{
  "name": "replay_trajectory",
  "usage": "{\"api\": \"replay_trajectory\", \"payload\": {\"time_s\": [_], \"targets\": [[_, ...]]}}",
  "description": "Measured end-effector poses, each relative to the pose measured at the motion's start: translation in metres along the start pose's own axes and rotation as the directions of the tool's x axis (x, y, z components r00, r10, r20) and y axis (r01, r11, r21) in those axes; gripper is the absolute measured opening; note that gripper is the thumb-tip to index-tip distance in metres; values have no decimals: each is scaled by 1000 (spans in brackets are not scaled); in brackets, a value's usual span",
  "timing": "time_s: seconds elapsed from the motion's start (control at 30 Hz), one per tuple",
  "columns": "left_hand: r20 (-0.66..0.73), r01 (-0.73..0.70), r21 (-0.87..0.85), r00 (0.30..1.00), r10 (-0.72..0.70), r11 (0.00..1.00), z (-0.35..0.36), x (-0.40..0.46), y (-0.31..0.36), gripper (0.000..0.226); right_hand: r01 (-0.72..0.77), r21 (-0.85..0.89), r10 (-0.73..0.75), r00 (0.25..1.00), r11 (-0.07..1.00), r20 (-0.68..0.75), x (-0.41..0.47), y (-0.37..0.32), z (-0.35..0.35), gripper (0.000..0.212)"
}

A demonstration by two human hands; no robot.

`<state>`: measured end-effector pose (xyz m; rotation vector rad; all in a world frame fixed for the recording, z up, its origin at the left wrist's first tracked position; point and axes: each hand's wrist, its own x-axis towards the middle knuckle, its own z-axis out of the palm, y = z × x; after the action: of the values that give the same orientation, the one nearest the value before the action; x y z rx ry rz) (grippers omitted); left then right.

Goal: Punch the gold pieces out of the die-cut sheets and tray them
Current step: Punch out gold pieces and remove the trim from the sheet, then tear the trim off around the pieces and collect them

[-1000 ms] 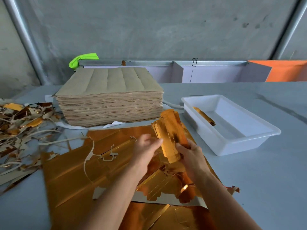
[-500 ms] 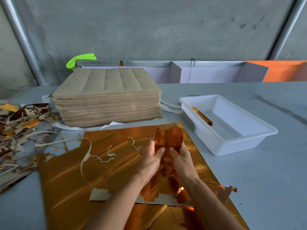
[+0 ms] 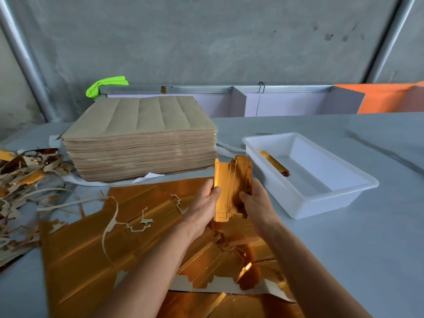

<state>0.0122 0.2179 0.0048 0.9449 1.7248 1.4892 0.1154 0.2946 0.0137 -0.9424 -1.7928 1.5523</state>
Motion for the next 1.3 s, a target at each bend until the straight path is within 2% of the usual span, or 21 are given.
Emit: {"api": "replay_trajectory", "payload": {"time_s": [0.1,0.17,0.3,0.43,0.57,0.7,0.77,0.8,0.87,0.97,1.03,1.1,1.17,1.23,1.3], "targets": [[32,-25,76,999,22,997,6,9,5,33,19,-33,-19,1000,999,-4,4,-9,-8,20],[8,-14,81,1000,13,997,11,13,15,44,35,-8,-34,999,999,20,7,-18,-15,21],[-102,39,-88,994,-48,995,19,32,35,18,0,-38,0,1000,999,20,23,-40,-38,24],[-195,66,-205,975,-107,977,37,59,55,15,-66,60,74,989,996,-128,44,-52,-63,25],[-205,28,-265,975,-84,964,61,88,72,19,-60,198,111,960,978,-259,64,-56,-88,28],[-179,28,-287,980,-82,958,84,124,82,9,-70,197,141,916,978,-375,94,-59,-113,21],[-191,26,-290,978,-84,957,95,142,86,23,-64,182,134,904,981,-406,111,-60,-125,20],[-201,20,-256,977,-74,967,100,150,87,35,-58,172,128,895,983,-426,120,-59,-130,21],[-240,-23,-83,971,2,996,109,164,85,52,-59,138,118,878,989,-464,136,-54,-139,23],[-261,-108,289,947,187,951,120,178,74,53,-98,75,123,859,992,-497,156,-39,-147,24],[-207,-135,533,937,283,835,123,184,65,46,-128,58,139,845,990,-516,167,-27,-149,23],[-117,-140,751,934,339,646,124,189,56,40,-155,38,151,834,987,-531,174,-15,-151,24],[-16,-174,830,942,335,529,124,192,49,31,-198,-6,164,827,980,-538,179,-4,-152,26],[77,-225,843,949,304,489,124,192,43,24,-243,-53,180,833,969,-523,181,4,-151,25],[141,-251,870,951,273,425,124,189,41,29,-270,-96,192,853,958,-485,182,10,-147,24]]}}
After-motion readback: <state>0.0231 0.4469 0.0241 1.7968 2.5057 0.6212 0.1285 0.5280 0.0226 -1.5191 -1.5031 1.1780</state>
